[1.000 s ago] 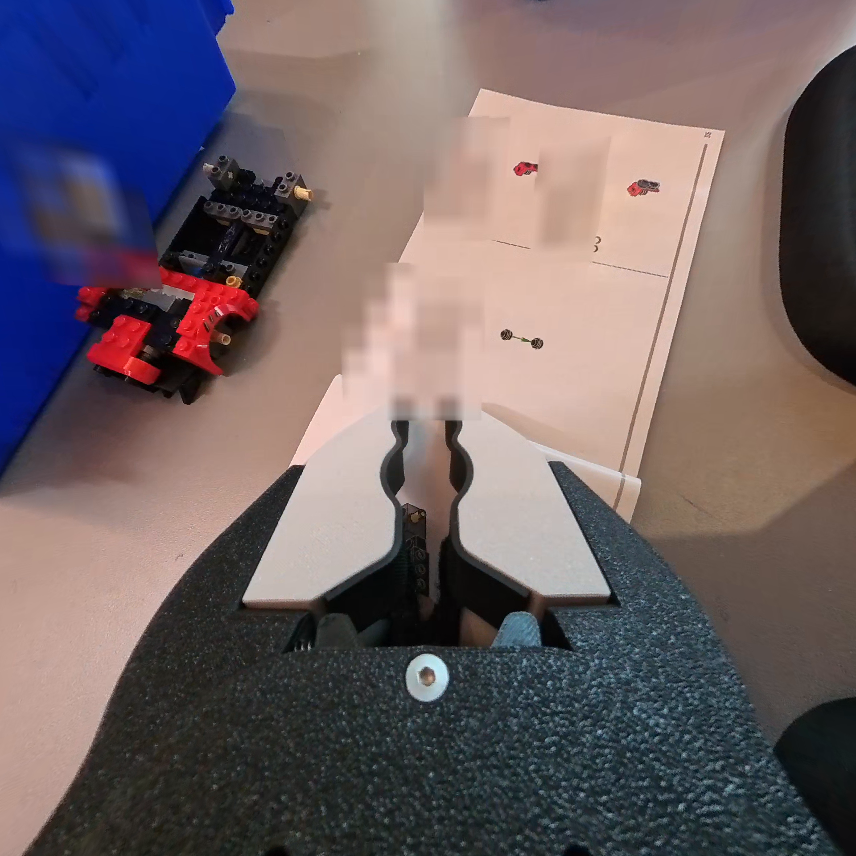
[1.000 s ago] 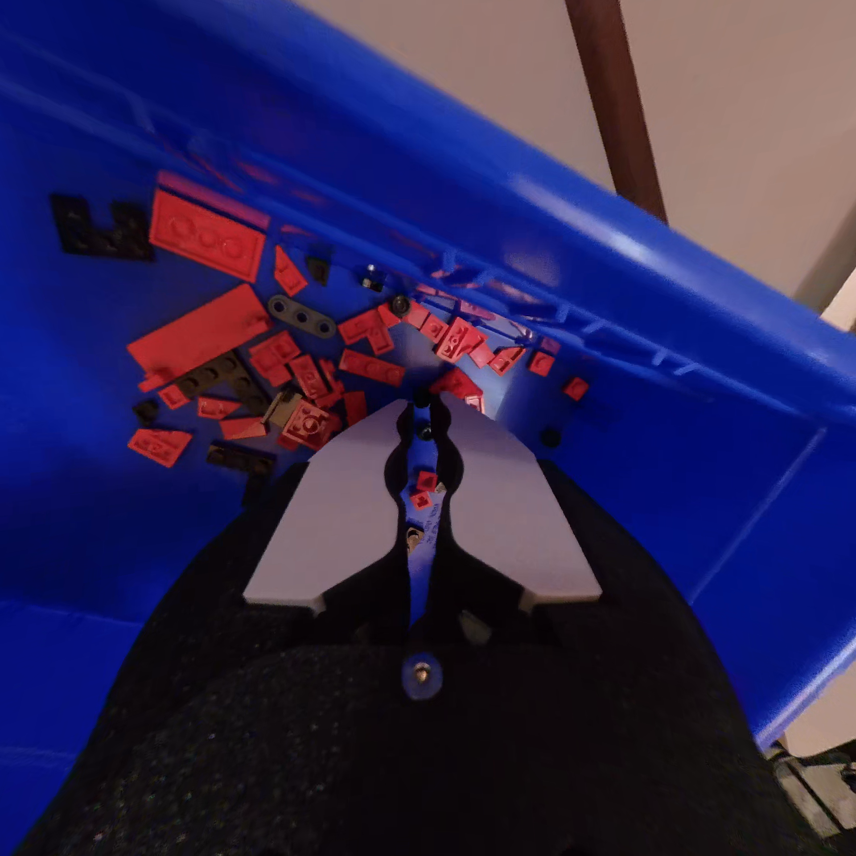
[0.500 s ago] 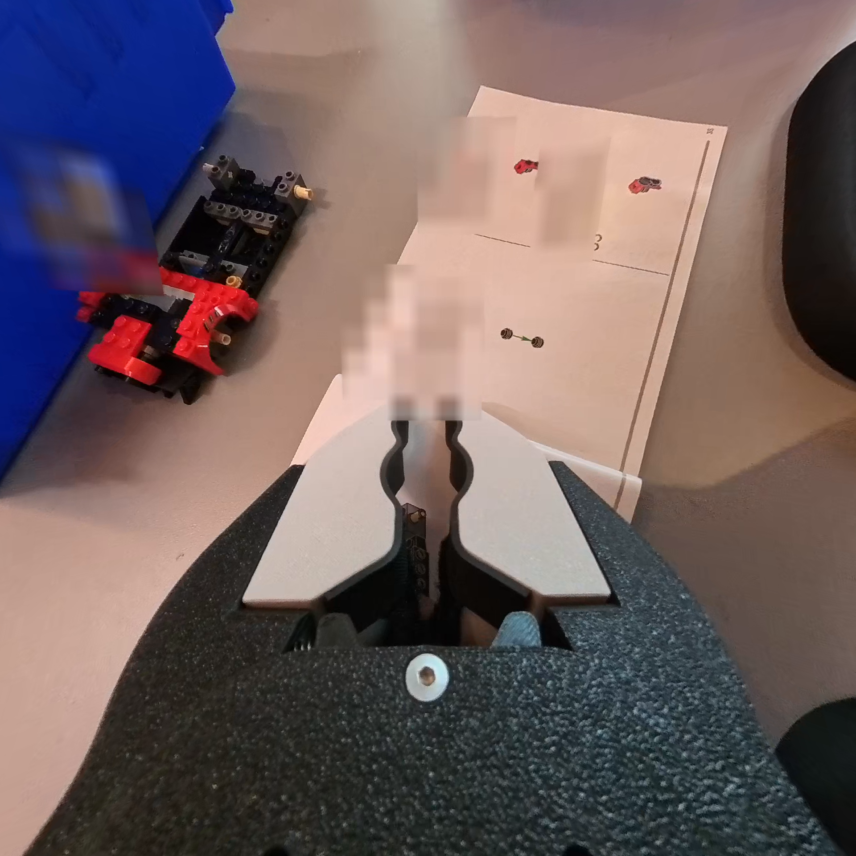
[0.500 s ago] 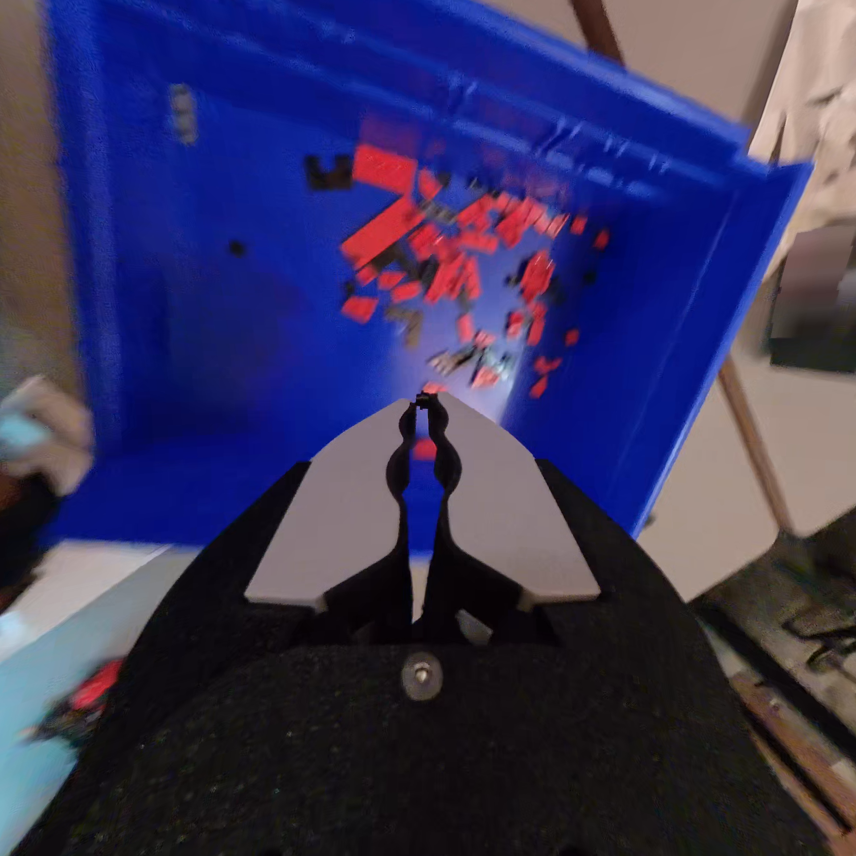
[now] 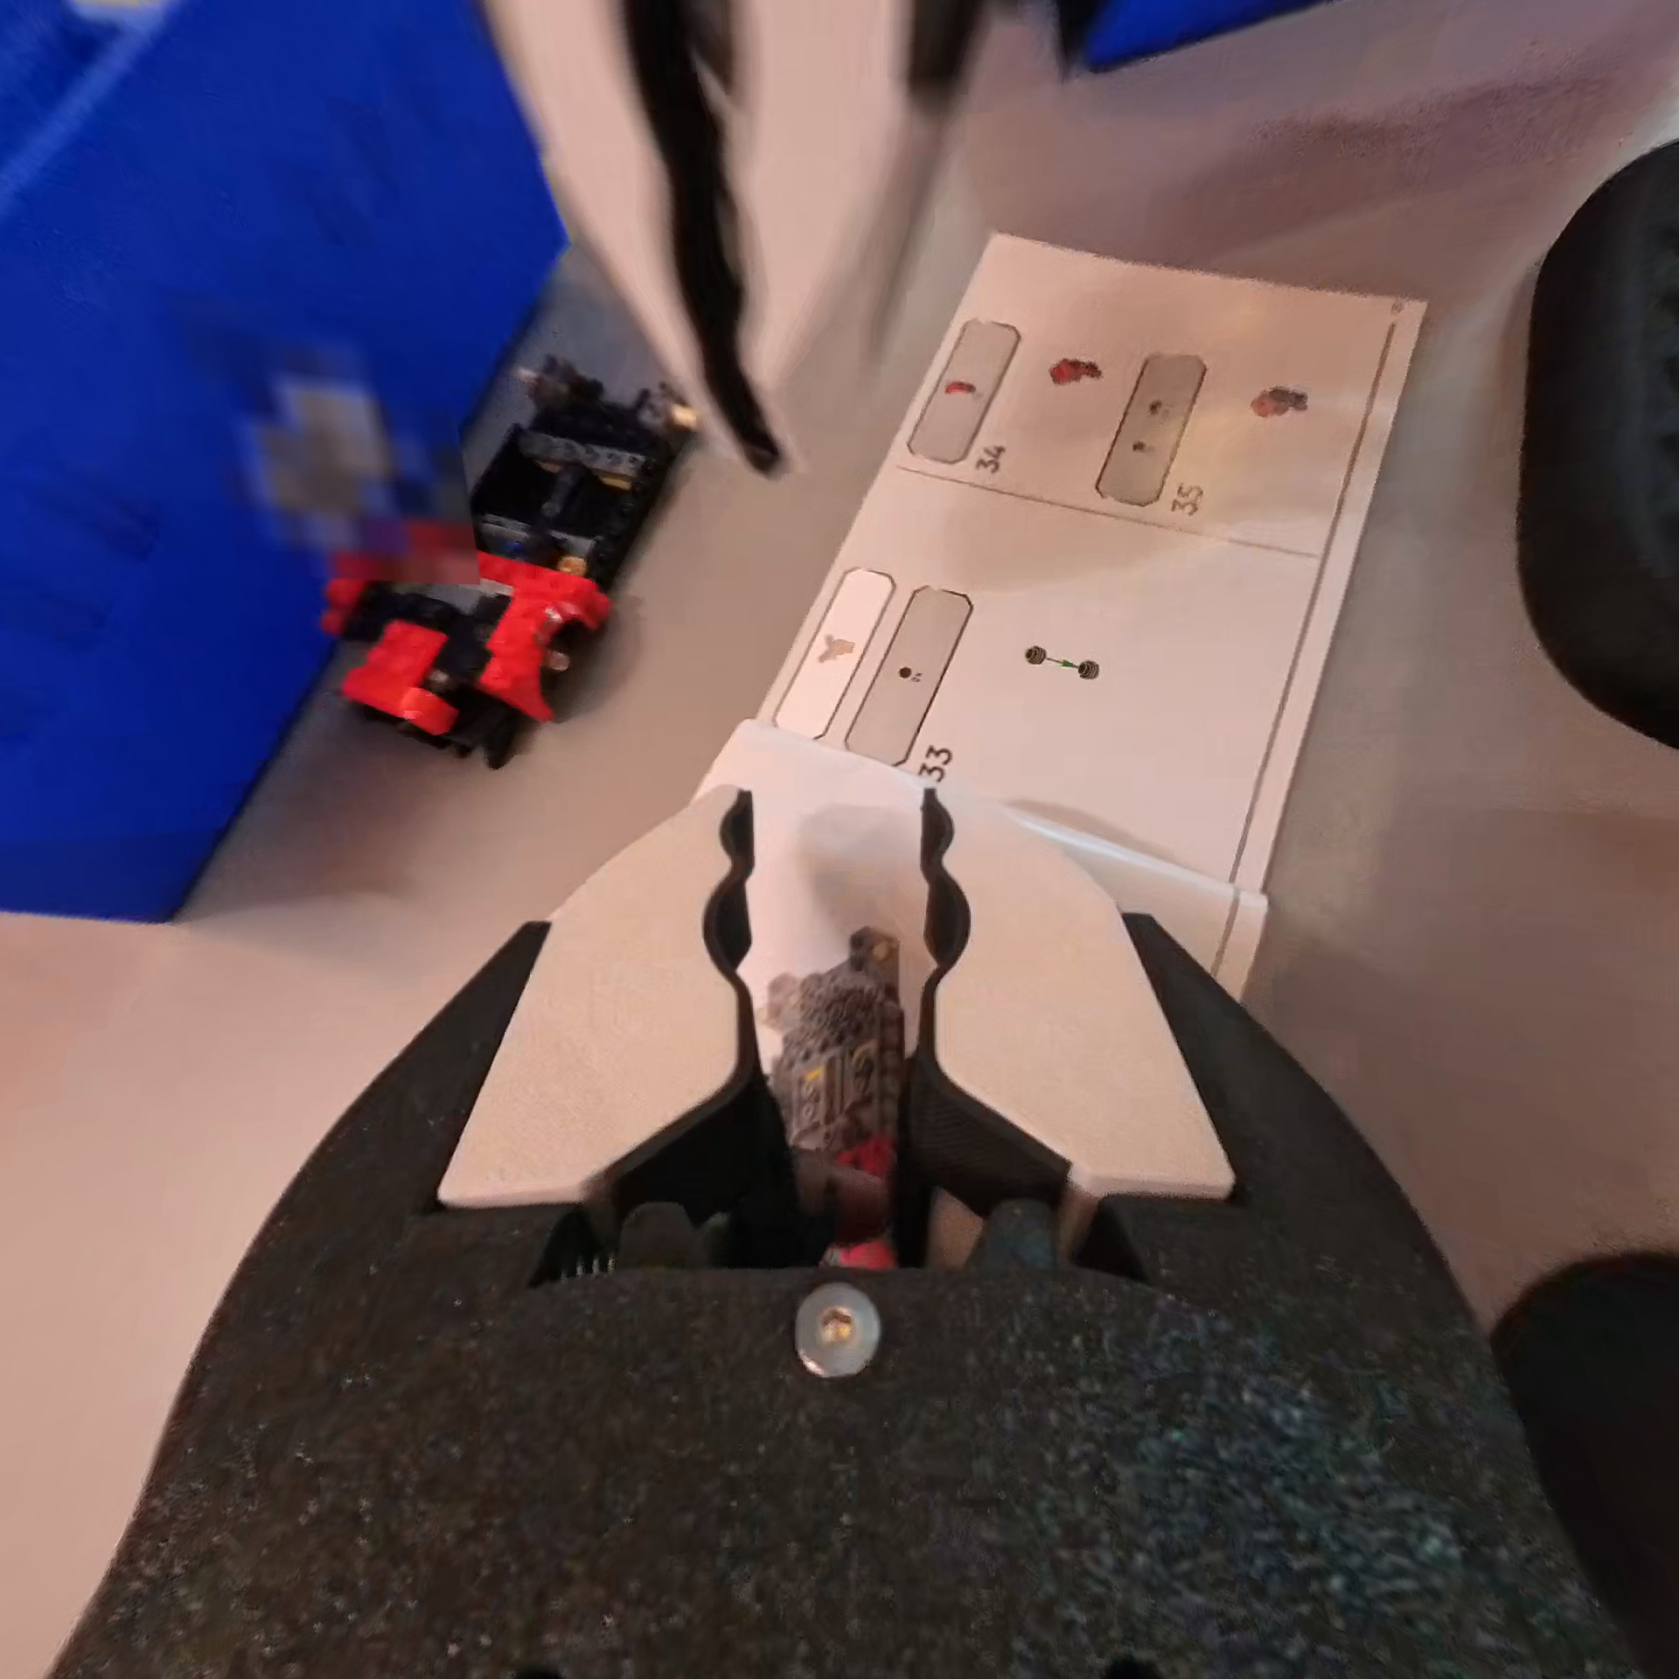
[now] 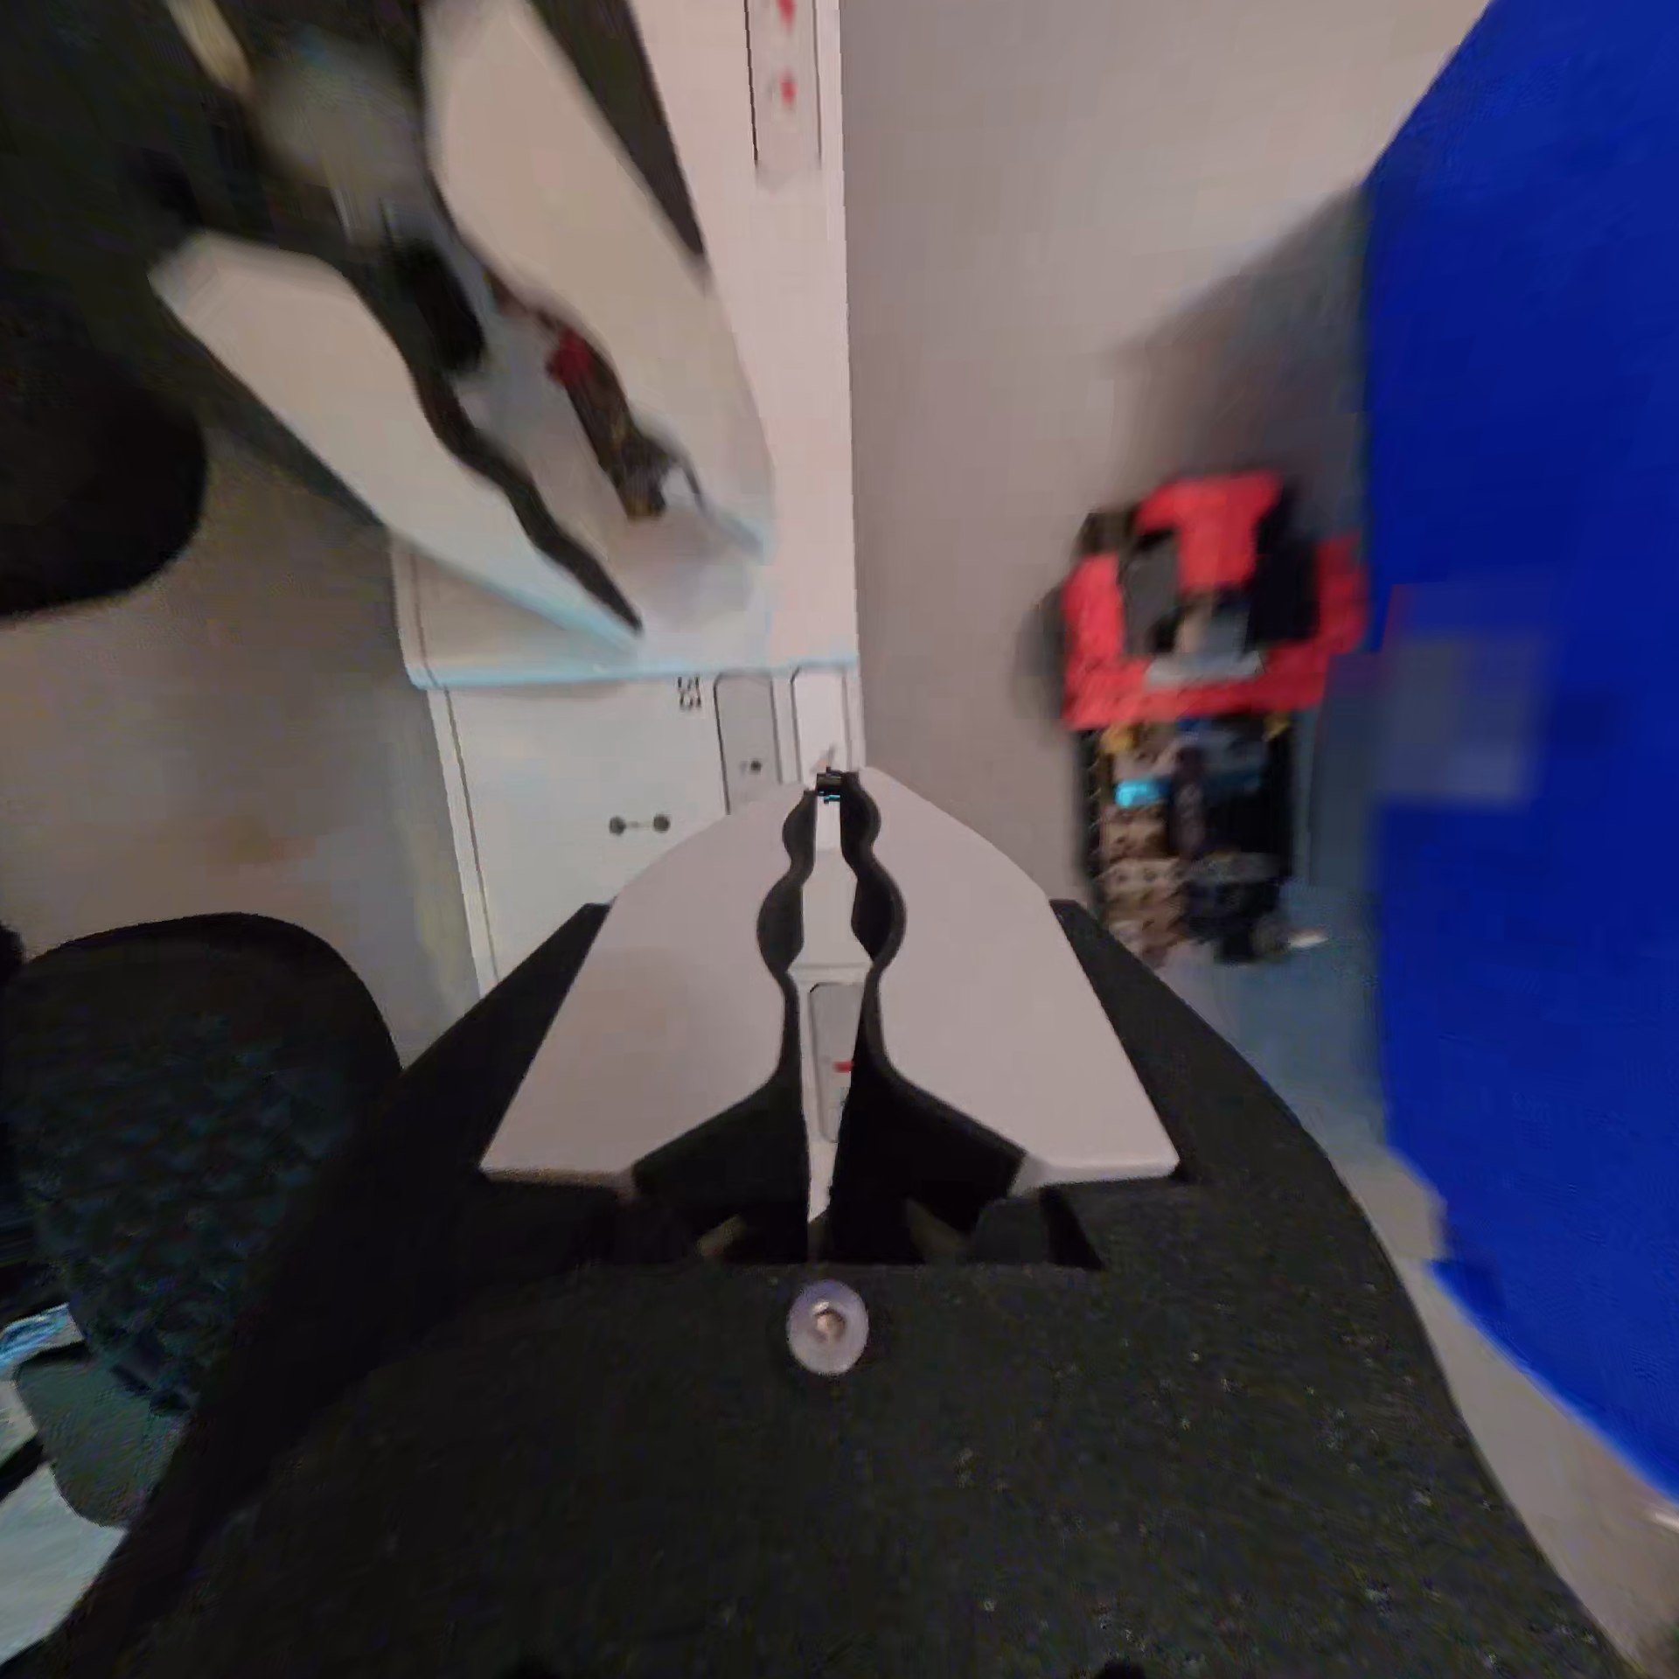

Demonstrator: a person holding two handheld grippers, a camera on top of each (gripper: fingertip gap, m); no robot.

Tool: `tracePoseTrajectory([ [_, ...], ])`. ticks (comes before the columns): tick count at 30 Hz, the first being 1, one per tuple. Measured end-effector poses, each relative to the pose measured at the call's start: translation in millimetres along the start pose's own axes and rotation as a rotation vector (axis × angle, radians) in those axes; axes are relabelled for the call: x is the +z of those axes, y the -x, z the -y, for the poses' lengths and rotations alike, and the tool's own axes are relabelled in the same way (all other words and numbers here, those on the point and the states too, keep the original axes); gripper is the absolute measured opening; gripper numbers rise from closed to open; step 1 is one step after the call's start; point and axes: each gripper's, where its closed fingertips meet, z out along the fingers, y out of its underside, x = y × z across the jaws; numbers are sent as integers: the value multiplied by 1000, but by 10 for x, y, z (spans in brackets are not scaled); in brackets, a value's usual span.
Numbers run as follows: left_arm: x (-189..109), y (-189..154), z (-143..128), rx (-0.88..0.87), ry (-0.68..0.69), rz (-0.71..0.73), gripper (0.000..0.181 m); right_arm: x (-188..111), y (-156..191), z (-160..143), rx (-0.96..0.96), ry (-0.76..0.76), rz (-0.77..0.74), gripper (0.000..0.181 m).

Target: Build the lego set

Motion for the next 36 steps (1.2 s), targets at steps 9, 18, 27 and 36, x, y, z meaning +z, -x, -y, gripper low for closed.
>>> tracePoseTrajectory([
  [9, -342, 174, -226, -57, -60, 14, 39, 399, 87, -538, -49, 119, -33, 15],
  [18, -220, 142, -427, -33, 5, -4, 39, 237, 125, -418, -63, 62, -3, 33],
  [27, -172, 172, -492, -142, 57, -53, 45, -669, 158, 1469, -352, -235, 11, 30],
  [36, -172, 161, -490, -123, 55, -47, 43, 241, 522, 3602, -751, -115, 216, 28],
])
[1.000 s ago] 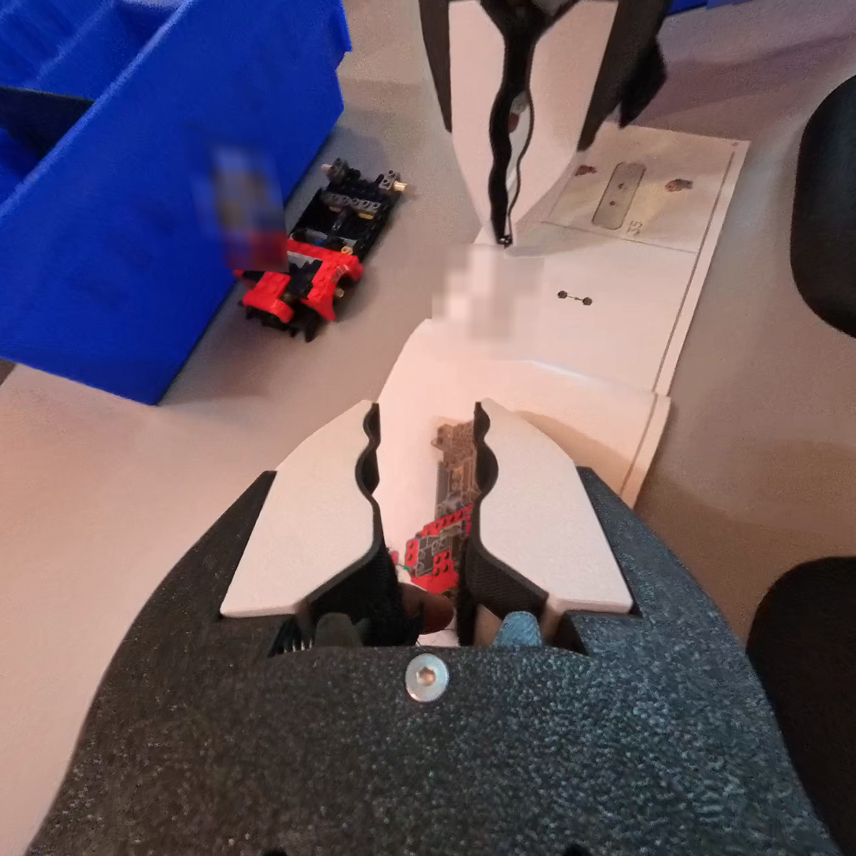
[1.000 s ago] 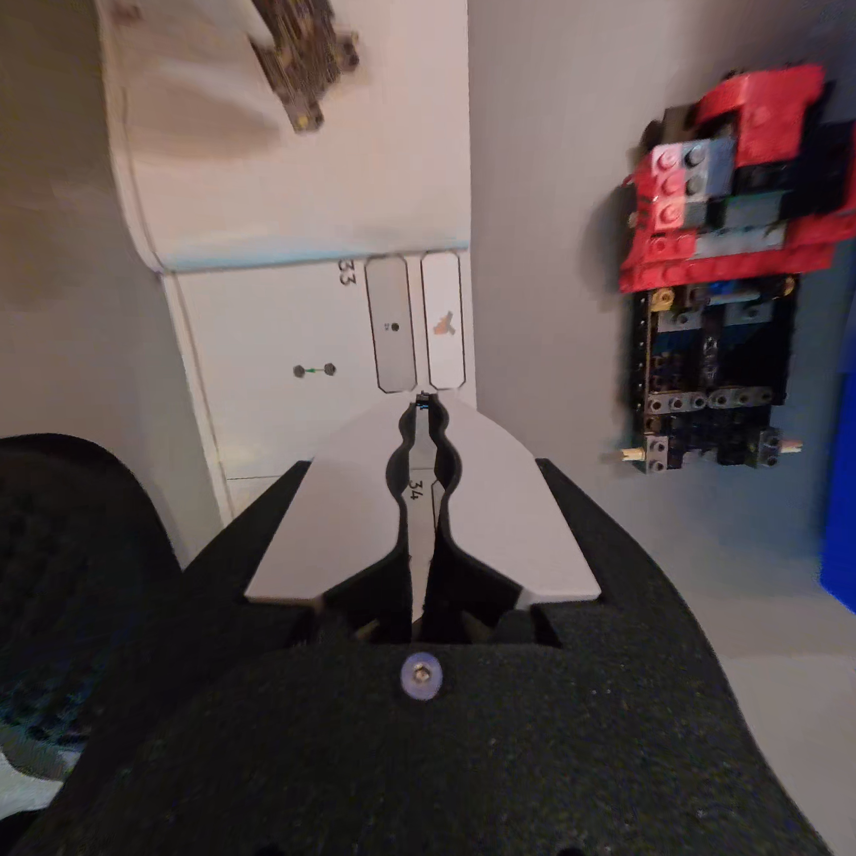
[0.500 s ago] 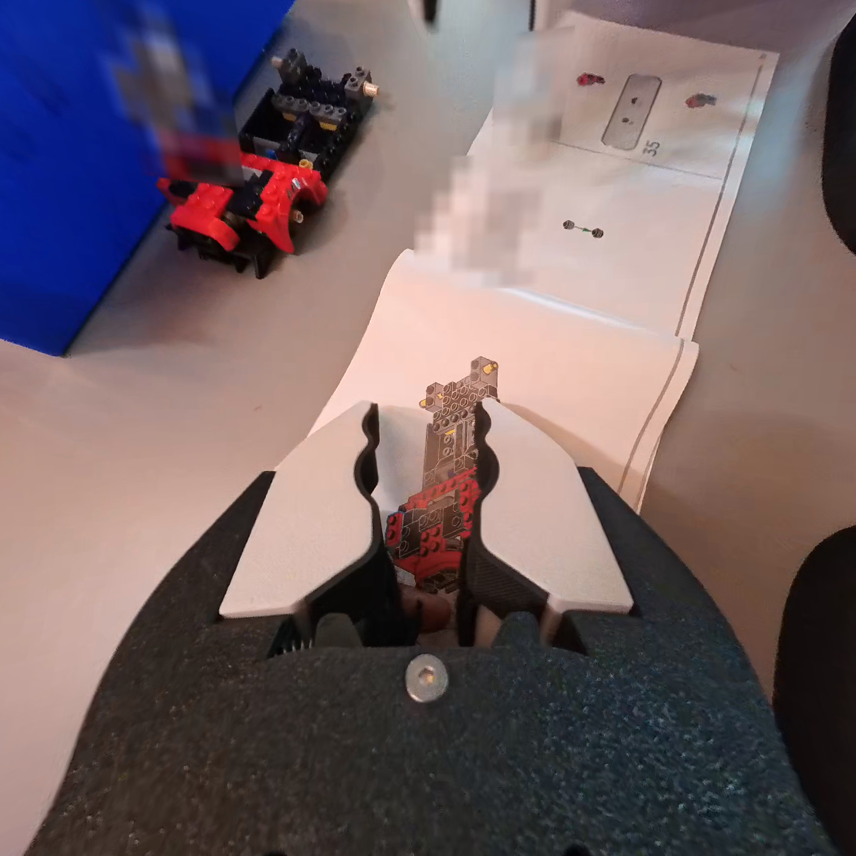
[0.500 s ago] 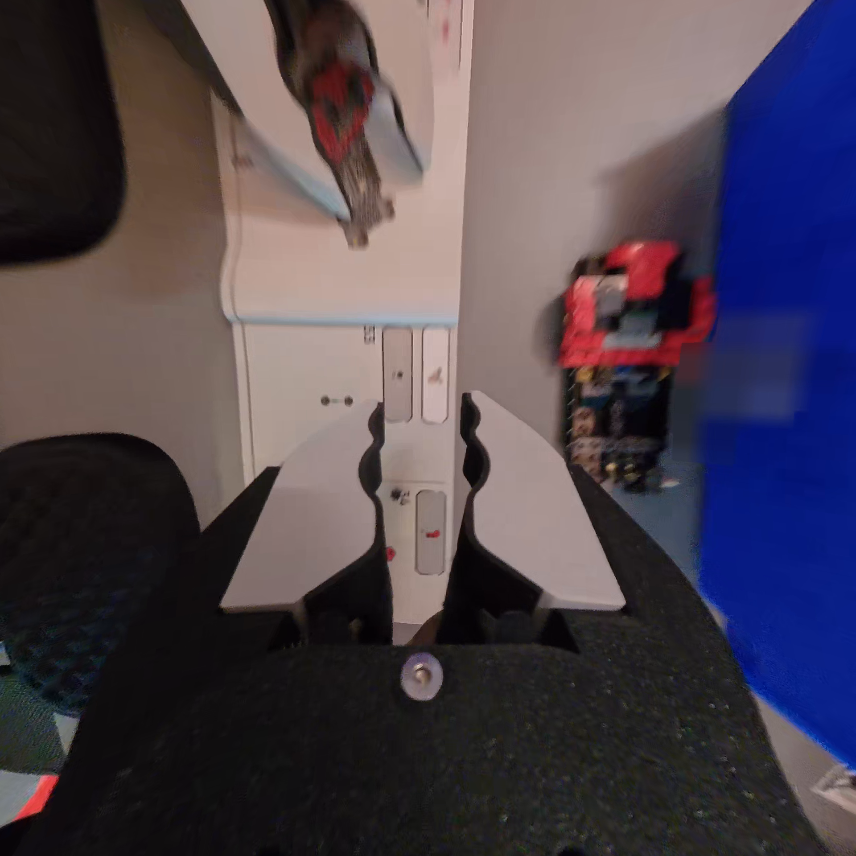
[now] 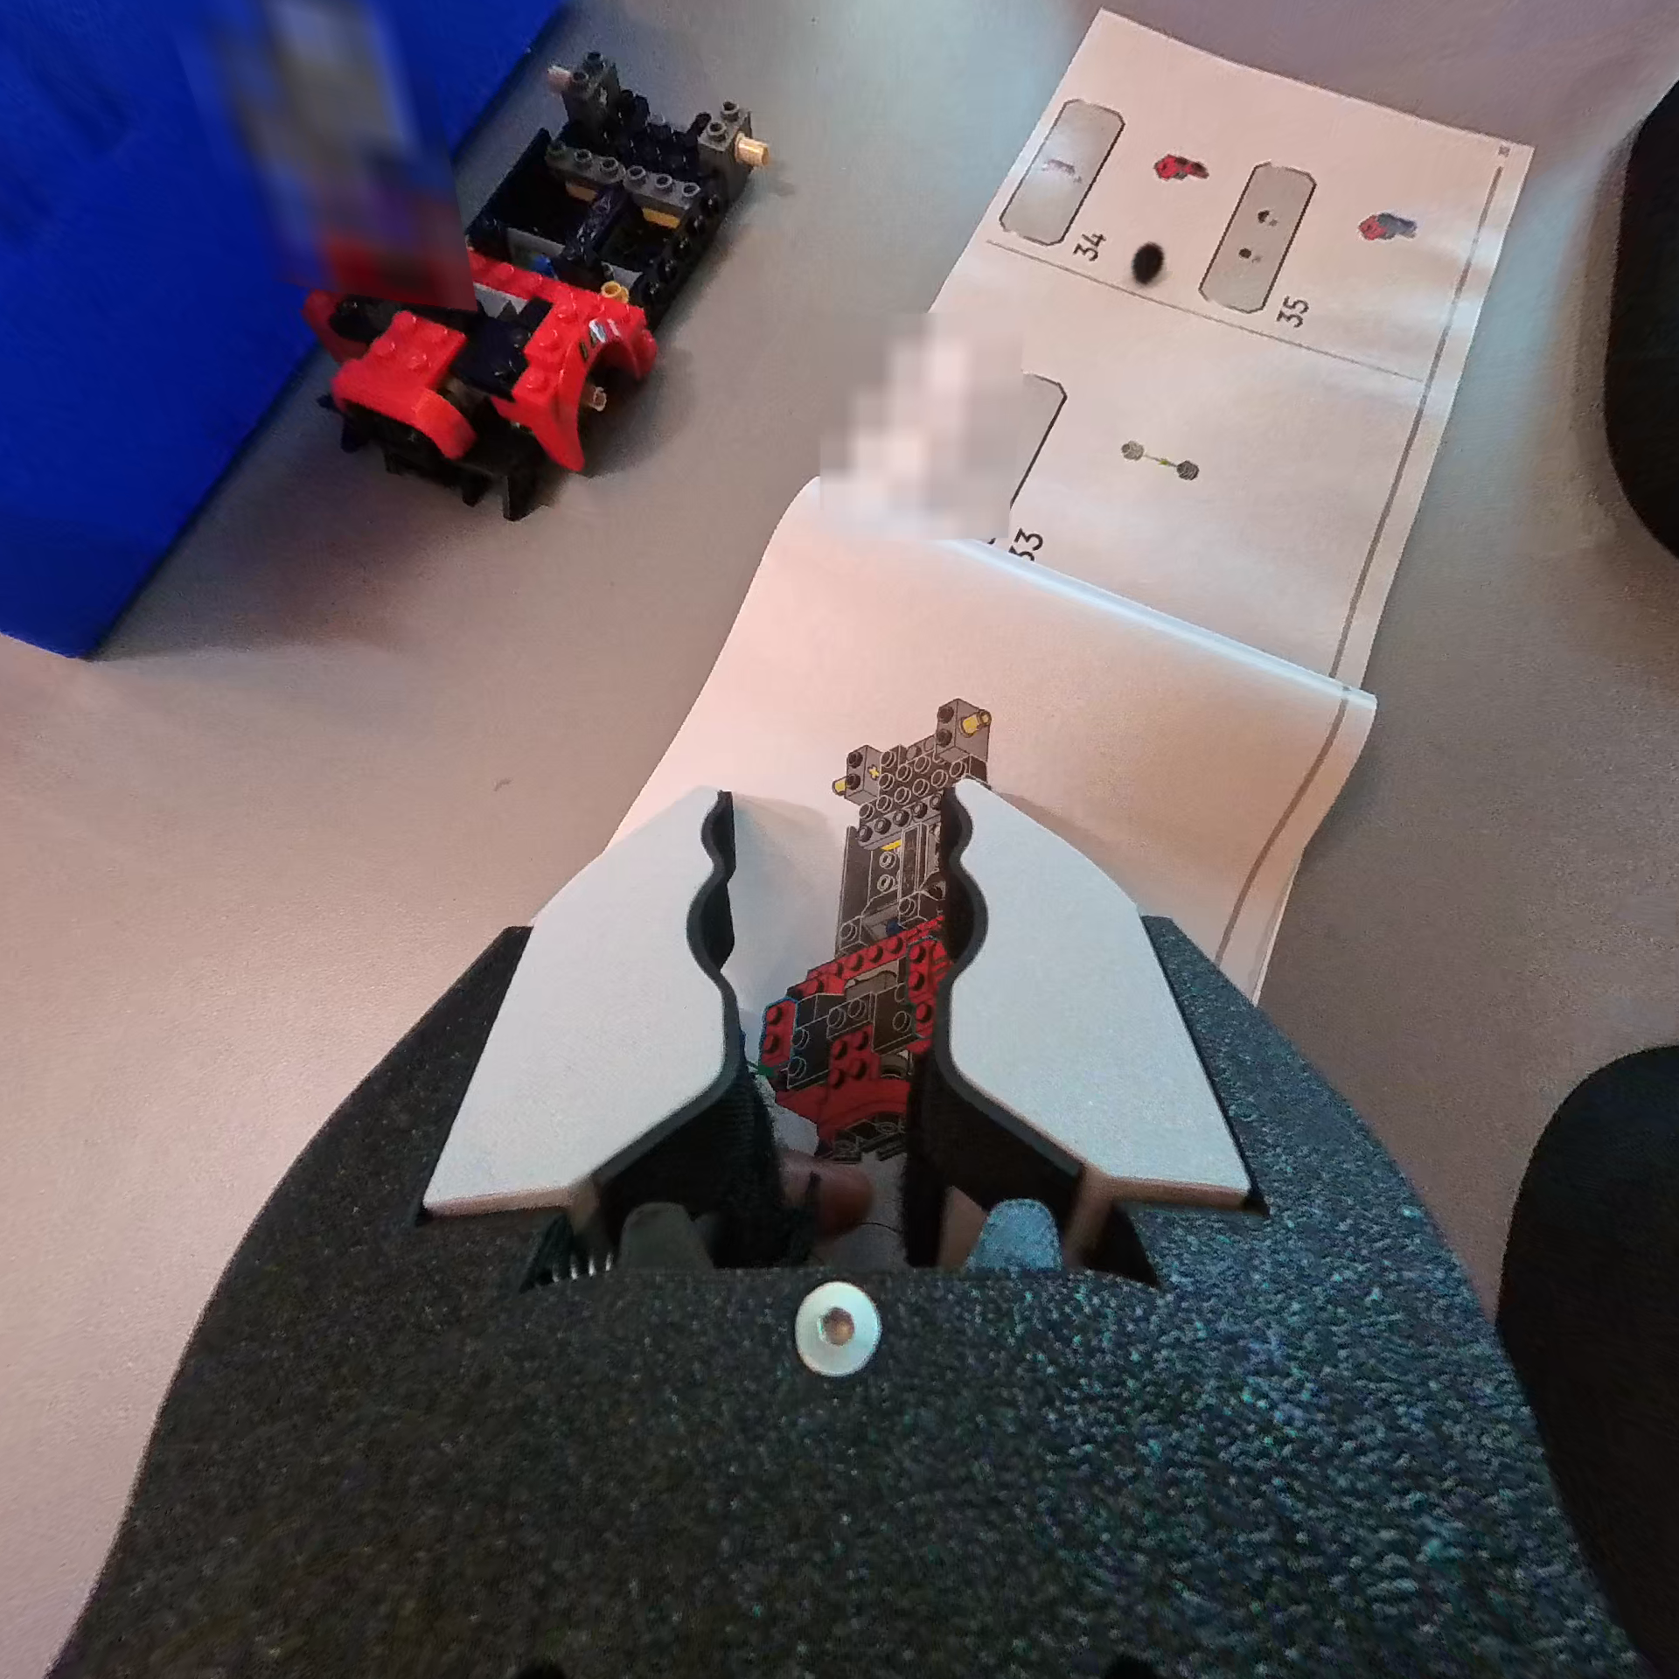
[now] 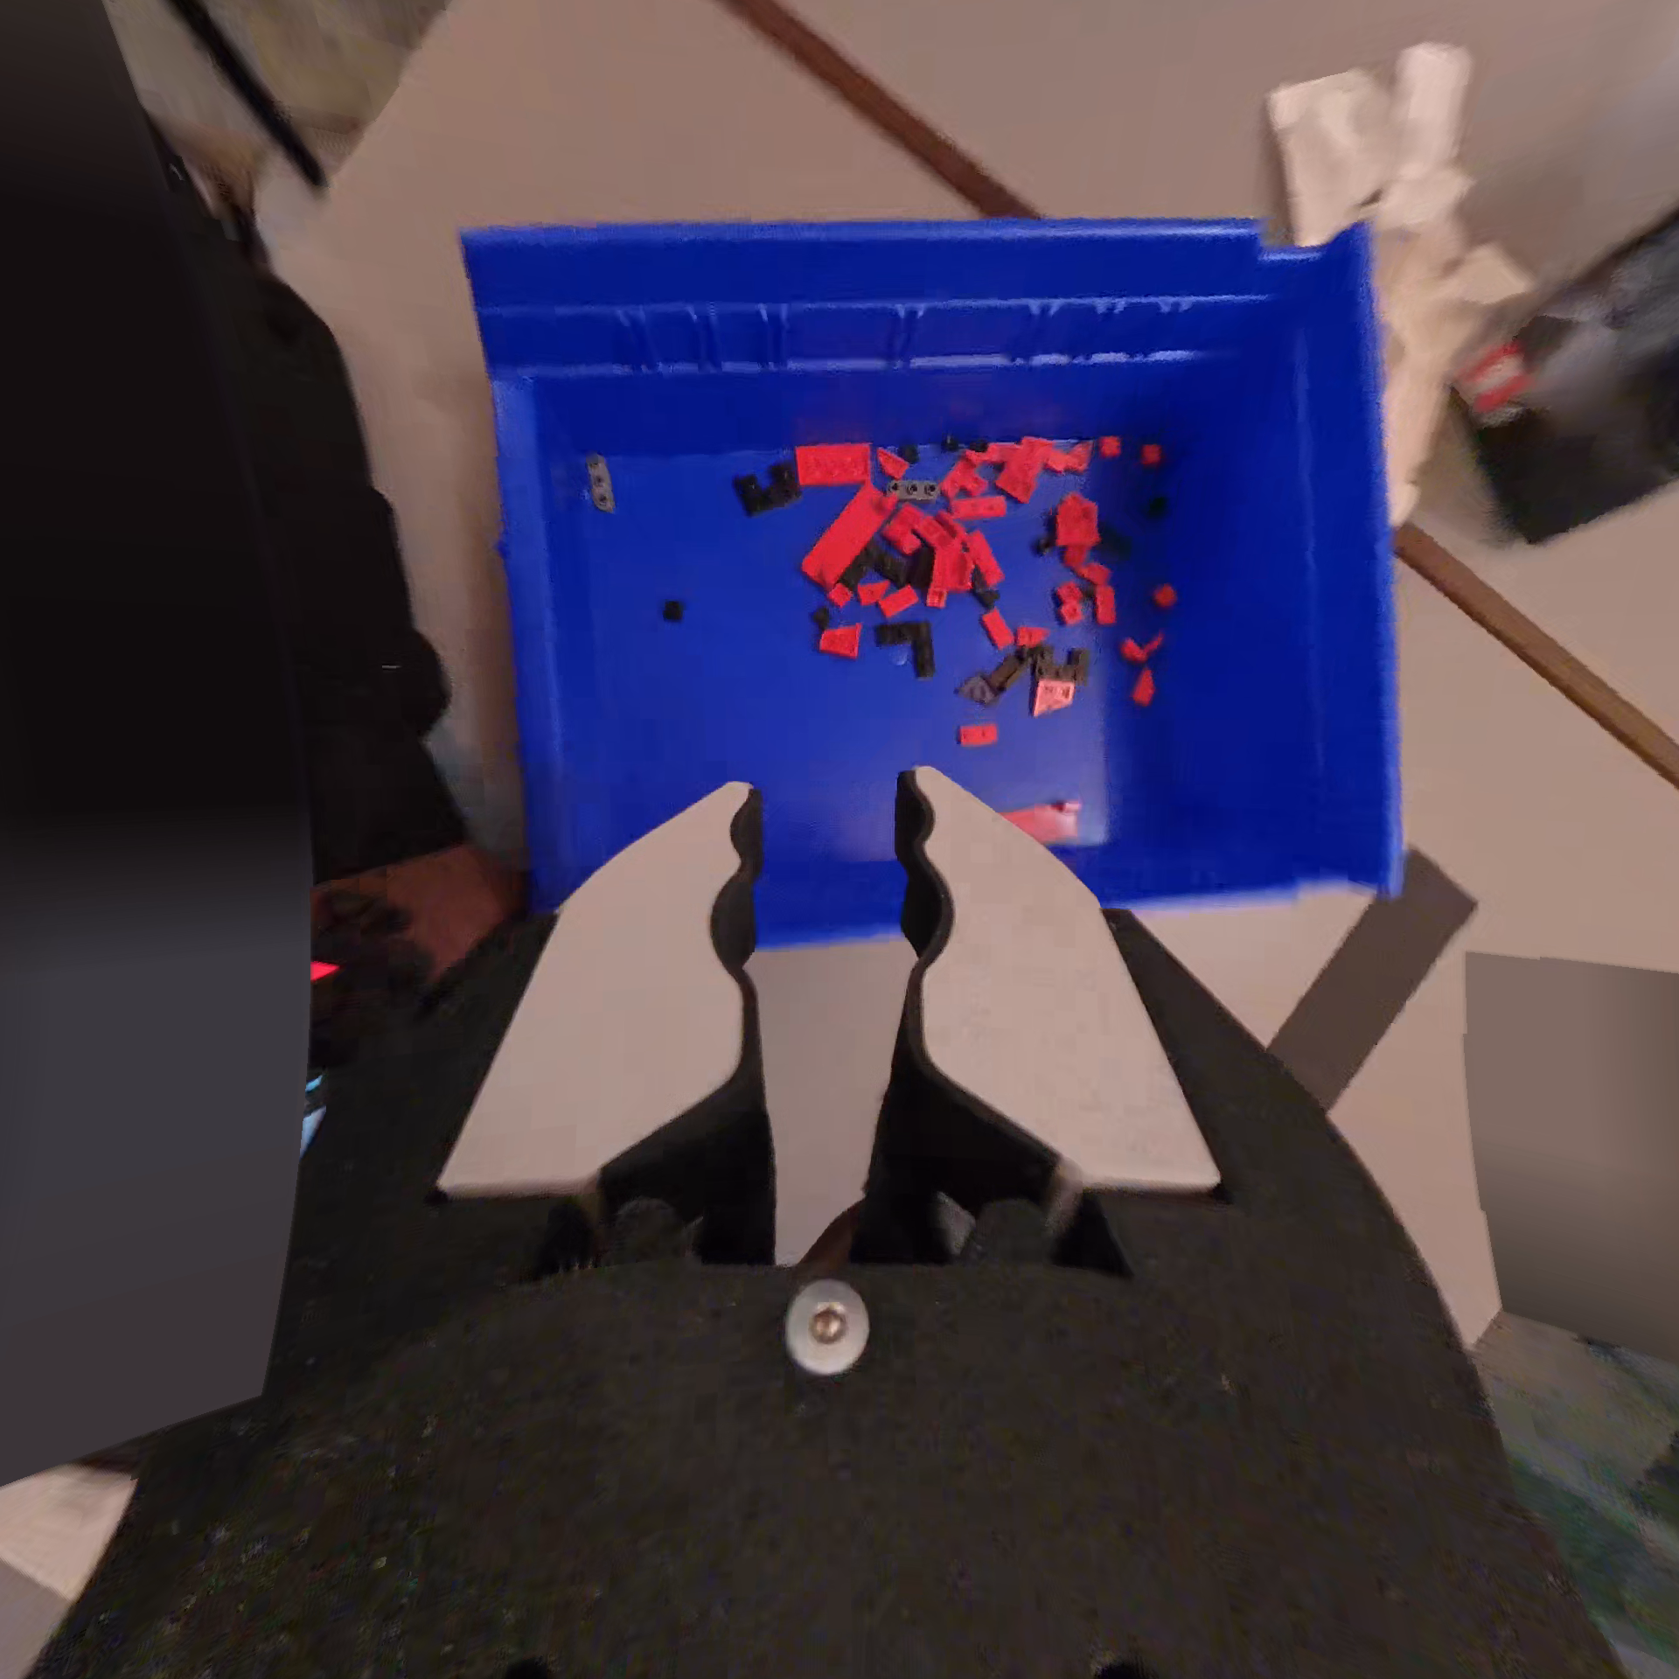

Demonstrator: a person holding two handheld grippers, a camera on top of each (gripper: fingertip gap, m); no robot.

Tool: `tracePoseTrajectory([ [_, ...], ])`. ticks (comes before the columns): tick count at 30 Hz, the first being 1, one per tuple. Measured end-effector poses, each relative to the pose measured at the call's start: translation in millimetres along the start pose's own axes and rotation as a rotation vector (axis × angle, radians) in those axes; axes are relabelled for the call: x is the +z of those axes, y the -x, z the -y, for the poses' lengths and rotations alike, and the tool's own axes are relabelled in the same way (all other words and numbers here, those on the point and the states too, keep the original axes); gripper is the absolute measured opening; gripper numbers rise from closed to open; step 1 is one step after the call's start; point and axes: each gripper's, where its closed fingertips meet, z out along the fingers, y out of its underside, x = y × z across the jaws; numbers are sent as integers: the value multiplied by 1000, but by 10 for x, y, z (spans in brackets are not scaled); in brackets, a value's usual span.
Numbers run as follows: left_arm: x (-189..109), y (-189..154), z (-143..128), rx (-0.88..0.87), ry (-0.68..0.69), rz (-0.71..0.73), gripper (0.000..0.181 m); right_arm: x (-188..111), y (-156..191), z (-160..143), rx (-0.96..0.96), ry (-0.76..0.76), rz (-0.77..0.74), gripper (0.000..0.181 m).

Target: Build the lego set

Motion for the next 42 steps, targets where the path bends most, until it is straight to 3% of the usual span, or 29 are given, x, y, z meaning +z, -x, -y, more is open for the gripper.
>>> tracePoseTrajectory([
  [4, -3, -10, 6, 28, -5, 14, 41, 858, -373, 131, -152, 170, 50, 21],
  [7, -4, -13, 8, 32, -6, 15, 41, 1434, -550, 164, -110, 247, 91, 18],
  [10, -4, -11, 7, 30, -6, 14, 41, 1818, -716, 72, -52, 349, 91, 14],
  [15, -4, -10, 9, 34, -7, 18, 41, 1986, -881, -44, 39, 458, 90, 17],
  [24, -6, -10, 7, 34, -7, 21, 41, 2071, -934, 27, 87, 447, 67, 16],
  [31, -7, -10, 7, 36, -7, 24, 41, 2068, -901, 42, 52, 454, 49, 7],
  [34, -9, -10, 7, 40, -8, 28, 40, 1870, -819, 132, 13, 431, 43, 7],
  [37, -9, -10, 6, 38, -8, 26, 40, 1398, -635, 323, 26, 324, 65, 7],
  [42, -10, -12, 8, 44, -9, 29, 40, 244, -10, 485, 103, 43, 113, 7],
])
